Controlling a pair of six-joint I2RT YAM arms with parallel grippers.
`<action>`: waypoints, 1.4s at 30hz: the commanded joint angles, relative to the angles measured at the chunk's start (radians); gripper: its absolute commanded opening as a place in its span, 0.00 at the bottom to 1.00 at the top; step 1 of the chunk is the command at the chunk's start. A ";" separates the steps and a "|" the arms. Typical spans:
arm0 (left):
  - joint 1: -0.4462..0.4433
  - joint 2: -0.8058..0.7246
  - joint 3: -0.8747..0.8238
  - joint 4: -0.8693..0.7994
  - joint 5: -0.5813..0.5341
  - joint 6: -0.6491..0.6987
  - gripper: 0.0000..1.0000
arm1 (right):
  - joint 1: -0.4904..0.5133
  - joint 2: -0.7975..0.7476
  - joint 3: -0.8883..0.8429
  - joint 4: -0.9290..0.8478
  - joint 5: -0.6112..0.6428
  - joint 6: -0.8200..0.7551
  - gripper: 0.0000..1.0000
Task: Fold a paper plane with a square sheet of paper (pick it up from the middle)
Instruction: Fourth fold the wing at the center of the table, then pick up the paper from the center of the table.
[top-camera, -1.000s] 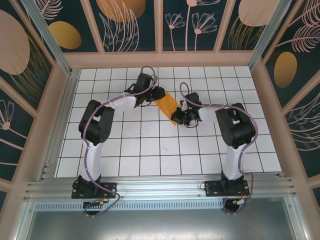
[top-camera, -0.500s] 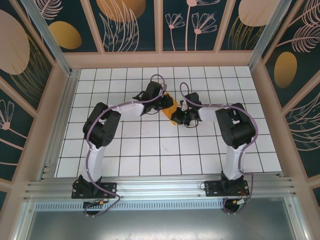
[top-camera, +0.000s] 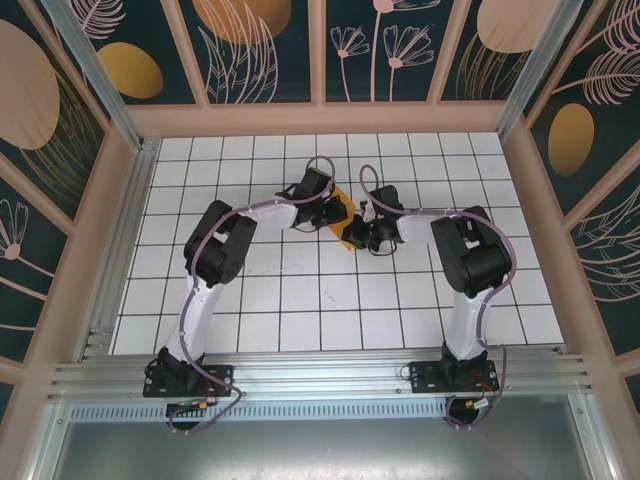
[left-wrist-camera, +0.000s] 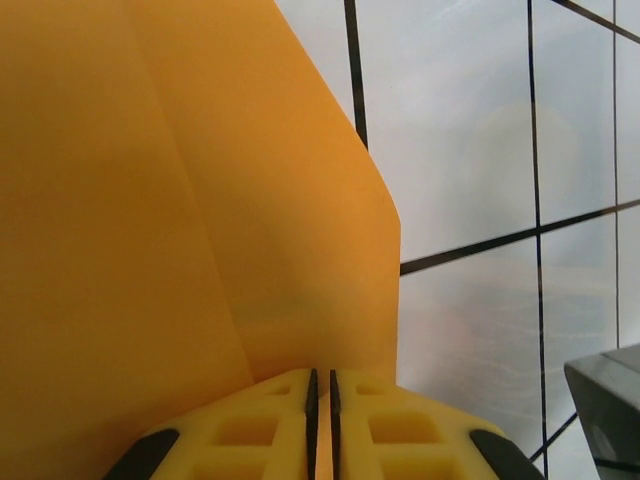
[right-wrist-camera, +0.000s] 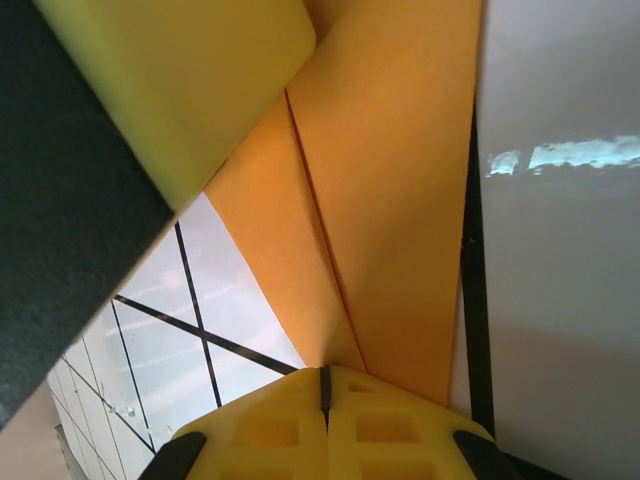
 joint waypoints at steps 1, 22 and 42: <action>0.020 0.048 0.047 -0.095 -0.102 0.031 0.16 | 0.034 0.126 -0.106 -0.265 0.141 0.004 0.00; 0.148 0.258 0.422 -0.221 -0.114 0.100 0.16 | 0.033 0.131 -0.128 -0.263 0.141 0.001 0.00; 0.189 0.408 0.651 -0.216 -0.121 0.020 0.19 | 0.033 0.106 -0.142 -0.268 0.142 -0.003 0.00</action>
